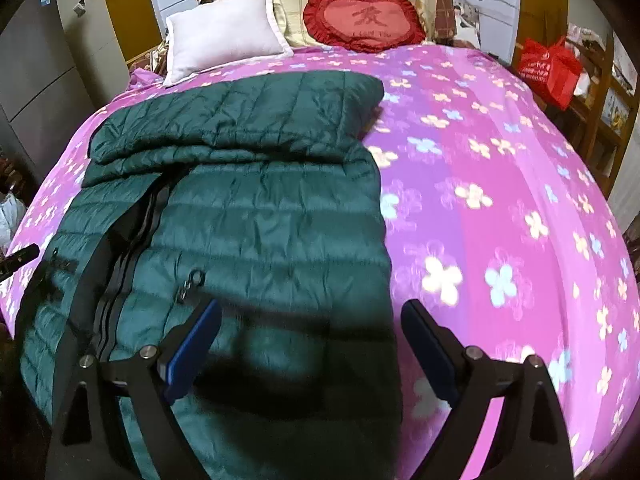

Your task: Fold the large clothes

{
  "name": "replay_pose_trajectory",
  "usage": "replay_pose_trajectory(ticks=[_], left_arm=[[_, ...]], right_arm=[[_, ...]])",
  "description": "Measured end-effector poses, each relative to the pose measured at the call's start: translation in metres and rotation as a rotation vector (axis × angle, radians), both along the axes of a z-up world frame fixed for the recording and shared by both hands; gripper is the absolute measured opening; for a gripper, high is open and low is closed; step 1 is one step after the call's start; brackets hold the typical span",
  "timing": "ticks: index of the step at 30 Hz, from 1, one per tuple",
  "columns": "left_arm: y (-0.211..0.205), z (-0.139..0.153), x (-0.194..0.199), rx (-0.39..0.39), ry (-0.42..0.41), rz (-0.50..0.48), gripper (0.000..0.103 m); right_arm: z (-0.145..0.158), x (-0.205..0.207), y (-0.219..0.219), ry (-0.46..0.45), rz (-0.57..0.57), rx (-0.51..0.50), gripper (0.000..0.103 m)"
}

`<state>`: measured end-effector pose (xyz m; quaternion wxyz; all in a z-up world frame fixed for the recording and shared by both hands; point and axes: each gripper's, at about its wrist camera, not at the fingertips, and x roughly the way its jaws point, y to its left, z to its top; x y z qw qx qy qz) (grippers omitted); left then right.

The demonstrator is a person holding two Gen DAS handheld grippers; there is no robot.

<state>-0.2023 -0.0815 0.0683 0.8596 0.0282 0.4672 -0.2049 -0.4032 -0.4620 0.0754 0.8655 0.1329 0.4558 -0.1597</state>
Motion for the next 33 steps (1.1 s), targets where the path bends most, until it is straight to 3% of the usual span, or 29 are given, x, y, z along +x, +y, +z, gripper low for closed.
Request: replay_pose_trajectory(ticks=[19,33], left_arm=[[0.045,-0.018,-0.042,0.023,0.08,0.003,0.053],[0.061,-0.025,-0.057,0.011,0.114,0.01,0.053]], right_arm=[[-0.02,-0.065,0.011,0.054,0.03,0.067,0.094],[-0.031,-0.088,0.021,0.06,0.069,0.156,0.094]])
